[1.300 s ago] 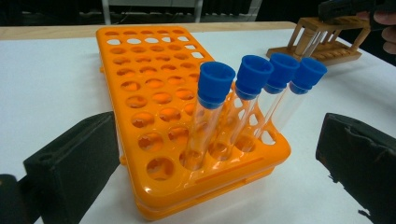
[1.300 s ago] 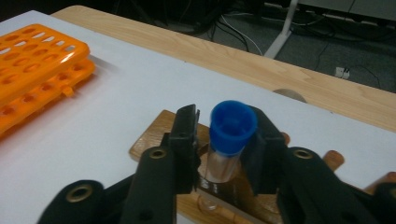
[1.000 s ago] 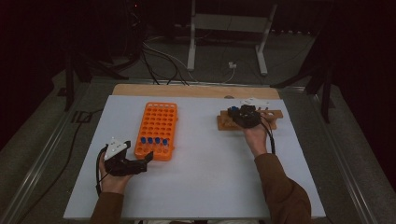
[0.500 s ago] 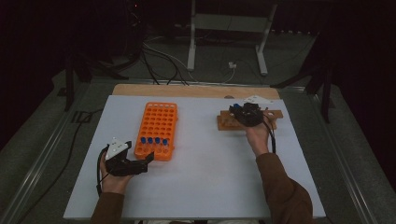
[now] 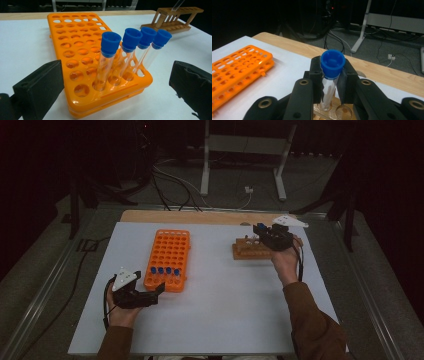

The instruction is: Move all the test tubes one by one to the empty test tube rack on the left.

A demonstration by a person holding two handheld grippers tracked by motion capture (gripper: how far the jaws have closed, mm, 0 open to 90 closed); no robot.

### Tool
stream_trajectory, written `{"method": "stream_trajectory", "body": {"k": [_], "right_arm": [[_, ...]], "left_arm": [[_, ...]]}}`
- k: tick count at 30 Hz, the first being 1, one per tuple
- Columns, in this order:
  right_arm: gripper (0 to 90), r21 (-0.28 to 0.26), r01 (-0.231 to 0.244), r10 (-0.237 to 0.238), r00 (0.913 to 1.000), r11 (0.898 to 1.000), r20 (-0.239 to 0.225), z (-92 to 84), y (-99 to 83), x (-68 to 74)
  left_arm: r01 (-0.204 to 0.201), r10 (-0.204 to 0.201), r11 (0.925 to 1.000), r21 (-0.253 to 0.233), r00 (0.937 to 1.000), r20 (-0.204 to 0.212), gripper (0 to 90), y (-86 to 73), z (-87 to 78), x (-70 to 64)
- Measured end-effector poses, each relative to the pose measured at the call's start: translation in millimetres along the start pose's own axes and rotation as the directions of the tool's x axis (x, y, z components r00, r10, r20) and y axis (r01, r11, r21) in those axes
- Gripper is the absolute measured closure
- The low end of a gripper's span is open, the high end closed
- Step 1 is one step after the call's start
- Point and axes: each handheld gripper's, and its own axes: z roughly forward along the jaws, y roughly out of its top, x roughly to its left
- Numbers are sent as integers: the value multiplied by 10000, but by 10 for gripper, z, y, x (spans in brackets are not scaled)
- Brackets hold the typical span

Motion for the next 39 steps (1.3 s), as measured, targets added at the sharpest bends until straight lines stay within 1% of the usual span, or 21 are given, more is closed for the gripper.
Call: {"method": "stream_trajectory", "body": {"k": [5,13,18,20,24,28,31,33,35,39], "right_arm": [[763,-125,52,-53,9999,9999,-135,-57,58,23],[763,-65,9,-12,9992,10000,-400,-124,77,51],[762,83,-53,58,9981,10000,-618,-149,73,66],[762,225,-79,95,9974,9997,-719,-151,69,79],[763,401,-8,46,9956,9992,-939,-161,58,119],[763,565,-38,110,9918,9984,-1277,-174,46,161],[762,731,46,64,9887,9973,-1498,-181,42,211],[762,815,165,-32,9870,9965,-1608,-187,46,253],[762,847,266,-116,9849,9961,-1728,-193,57,298],[762,938,534,-343,9802,9942,-1949,-183,79,399]], "left_arm": [[-12,12,10000,-13,10000,-27,5,0,-2,4],[-15,15,10000,-48,10000,-22,5,5,-9,3],[-10,9,9999,-145,10000,-23,6,17,-25,-1],[-2,1,9998,-197,10000,-51,6,24,-34,2],[207,-208,9988,-452,9998,-7,6,51,-74,15],[311,-313,9976,-622,9995,-28,15,100,-104,-3],[147,-150,9973,-724,9999,-31,20,170,-115,-47],[36,-36,9959,-900,10000,1,22,223,-122,-99],[-145,144,9936,-1118,9999,-20,38,263,-122,-180],[-577,604,9909,-1213,9980,184,44,343,-57,-364]]}}
